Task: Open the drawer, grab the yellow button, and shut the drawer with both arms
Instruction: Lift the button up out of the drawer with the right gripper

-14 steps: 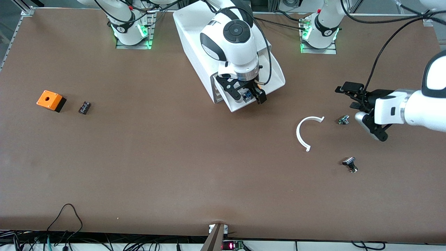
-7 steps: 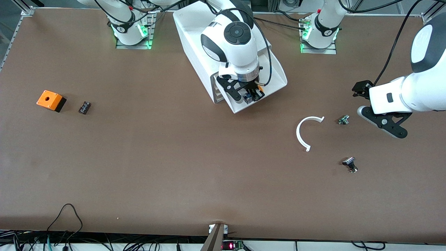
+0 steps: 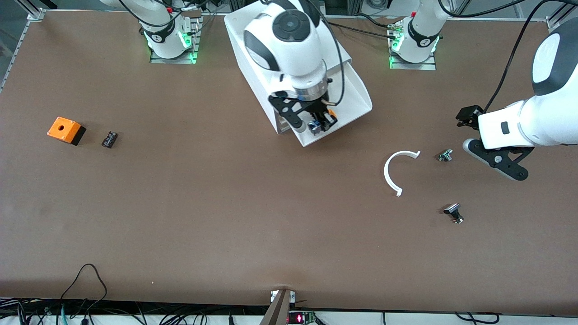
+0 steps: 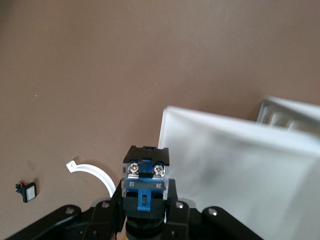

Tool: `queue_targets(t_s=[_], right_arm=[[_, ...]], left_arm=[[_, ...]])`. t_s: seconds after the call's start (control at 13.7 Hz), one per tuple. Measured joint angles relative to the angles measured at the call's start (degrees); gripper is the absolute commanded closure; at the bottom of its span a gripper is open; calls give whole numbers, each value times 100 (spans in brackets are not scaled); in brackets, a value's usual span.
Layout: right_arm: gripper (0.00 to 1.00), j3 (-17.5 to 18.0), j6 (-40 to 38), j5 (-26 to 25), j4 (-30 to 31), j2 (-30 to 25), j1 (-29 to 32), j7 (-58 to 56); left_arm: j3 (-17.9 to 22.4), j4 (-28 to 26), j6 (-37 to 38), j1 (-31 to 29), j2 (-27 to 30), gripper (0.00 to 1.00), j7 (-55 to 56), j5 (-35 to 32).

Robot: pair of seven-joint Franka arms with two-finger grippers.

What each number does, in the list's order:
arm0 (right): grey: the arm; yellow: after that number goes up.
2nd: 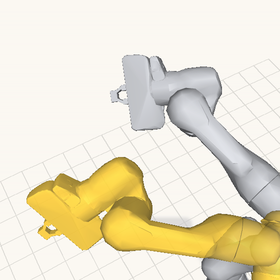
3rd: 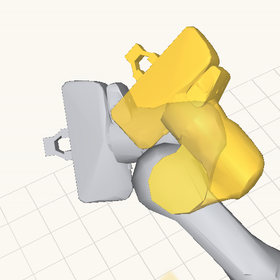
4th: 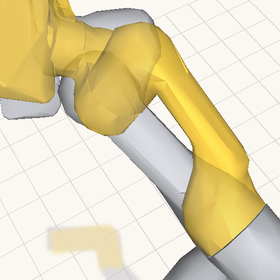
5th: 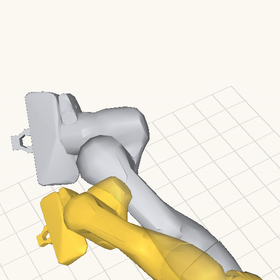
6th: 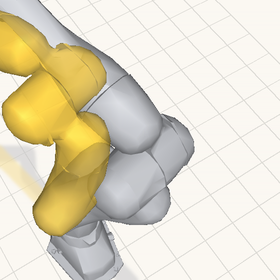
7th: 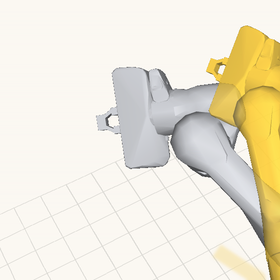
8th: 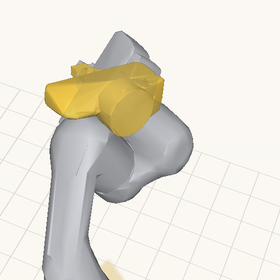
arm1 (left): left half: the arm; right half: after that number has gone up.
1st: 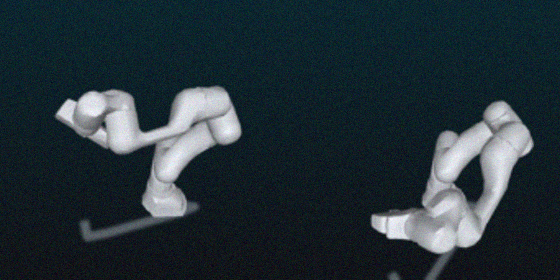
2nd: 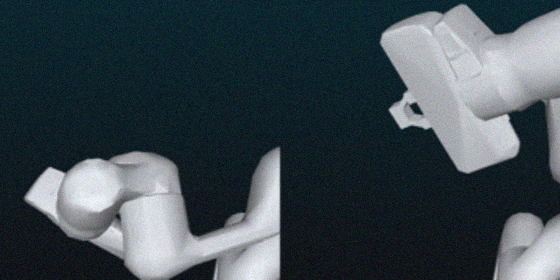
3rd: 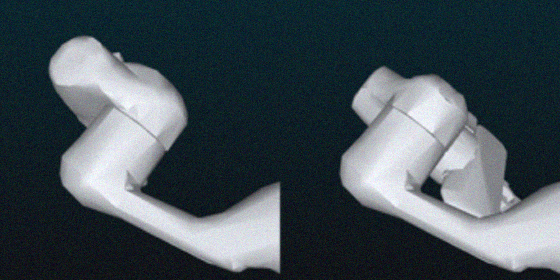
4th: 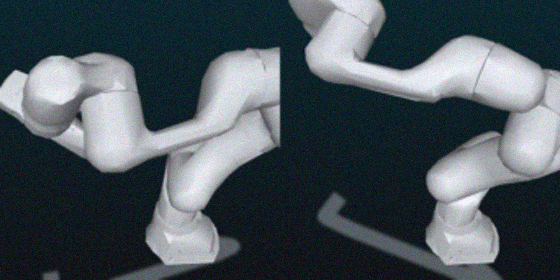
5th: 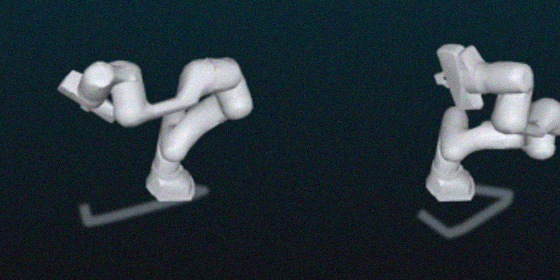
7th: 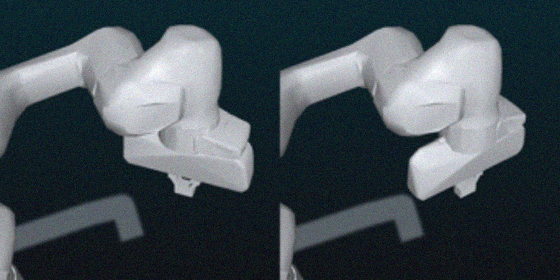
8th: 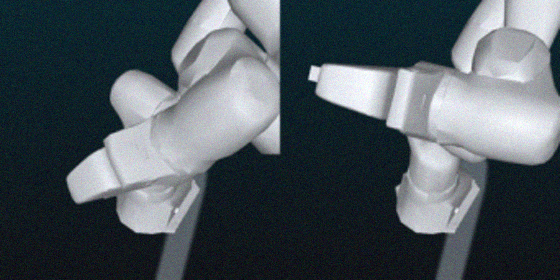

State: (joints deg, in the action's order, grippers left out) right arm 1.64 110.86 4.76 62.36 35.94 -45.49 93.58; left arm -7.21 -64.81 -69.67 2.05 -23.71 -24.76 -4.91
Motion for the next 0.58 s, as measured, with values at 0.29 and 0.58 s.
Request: queue_targets(t_s=[0.29,0.58], right_arm=[[100,-23,-1168,144,-5,-460,823,-2211],[100,-151,-2176,164,-1,-648,1443,-4464]], left_arm=[[1,4,-276,1,-103,1,3,0],[-7,-108,-988,62,-349,1,916,10]])
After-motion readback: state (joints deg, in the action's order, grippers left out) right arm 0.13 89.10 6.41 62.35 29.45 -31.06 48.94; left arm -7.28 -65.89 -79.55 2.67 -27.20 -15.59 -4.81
